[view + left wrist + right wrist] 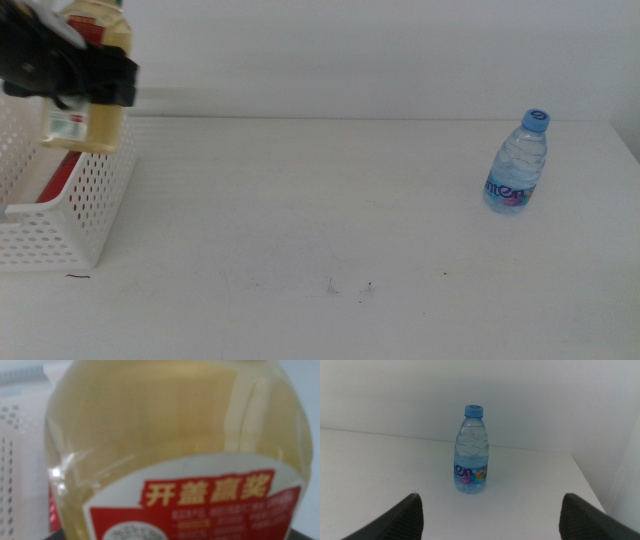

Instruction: Use arms to grab the bottles and put them into the dustbin to the left of the table.

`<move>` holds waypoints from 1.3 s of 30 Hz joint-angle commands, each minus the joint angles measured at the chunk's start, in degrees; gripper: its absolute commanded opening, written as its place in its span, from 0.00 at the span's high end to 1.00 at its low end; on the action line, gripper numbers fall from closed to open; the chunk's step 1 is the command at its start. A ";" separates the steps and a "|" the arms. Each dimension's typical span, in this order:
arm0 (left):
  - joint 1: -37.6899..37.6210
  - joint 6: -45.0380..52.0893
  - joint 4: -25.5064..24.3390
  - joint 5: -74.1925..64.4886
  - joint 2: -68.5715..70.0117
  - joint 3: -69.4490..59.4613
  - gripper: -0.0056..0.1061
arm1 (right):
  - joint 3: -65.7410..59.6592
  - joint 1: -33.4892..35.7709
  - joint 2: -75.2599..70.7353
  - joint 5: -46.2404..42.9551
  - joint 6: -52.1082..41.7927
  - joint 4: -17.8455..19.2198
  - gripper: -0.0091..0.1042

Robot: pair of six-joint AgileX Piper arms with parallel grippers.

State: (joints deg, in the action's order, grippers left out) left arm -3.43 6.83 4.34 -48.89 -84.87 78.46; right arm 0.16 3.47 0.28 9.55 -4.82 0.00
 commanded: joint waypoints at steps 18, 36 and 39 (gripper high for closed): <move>22.38 17.30 3.76 -16.35 -21.84 18.59 0.97 | -0.16 -0.16 -0.28 -0.51 -0.17 0.51 0.20; 22.29 19.95 -0.33 -11.35 -28.68 18.59 0.20 | -0.16 -0.16 -0.28 -0.51 -0.17 0.51 0.20; 22.29 19.85 0.88 -11.23 -28.42 18.74 0.11 | -0.16 -0.16 -0.28 -0.51 -0.17 0.51 0.20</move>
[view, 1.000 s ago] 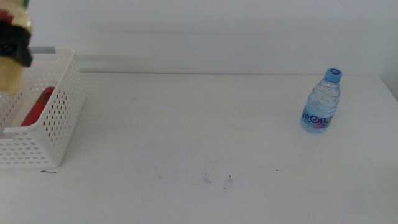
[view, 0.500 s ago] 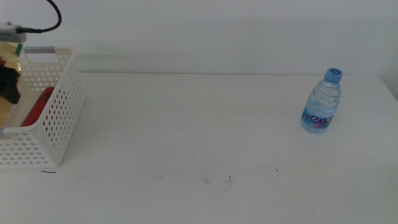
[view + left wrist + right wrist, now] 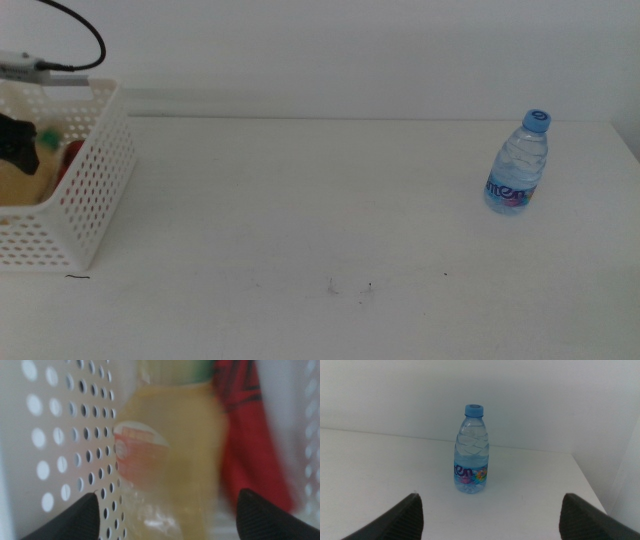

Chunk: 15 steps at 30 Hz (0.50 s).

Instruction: Use arms to grab the bottles and put them into the dustbin to the left of the table.

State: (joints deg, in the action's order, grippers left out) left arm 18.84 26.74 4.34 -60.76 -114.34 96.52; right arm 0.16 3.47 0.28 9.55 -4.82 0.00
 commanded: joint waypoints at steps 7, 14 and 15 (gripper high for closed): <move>-3.97 -4.97 -2.27 2.39 7.89 0.68 0.11 | -0.16 -0.16 -0.28 -0.51 -0.17 0.51 0.20; -12.57 -6.04 0.48 7.23 21.25 -3.27 0.11 | -0.16 -0.16 -0.28 -0.51 -0.17 0.51 0.20; -14.19 -3.97 2.34 9.35 23.86 -5.43 0.11 | -0.16 -0.16 -0.28 -0.51 -0.17 0.51 0.20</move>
State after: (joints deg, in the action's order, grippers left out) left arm 6.83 20.76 3.78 -53.57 -93.93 93.18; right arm 0.16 3.47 0.28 9.55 -4.82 0.00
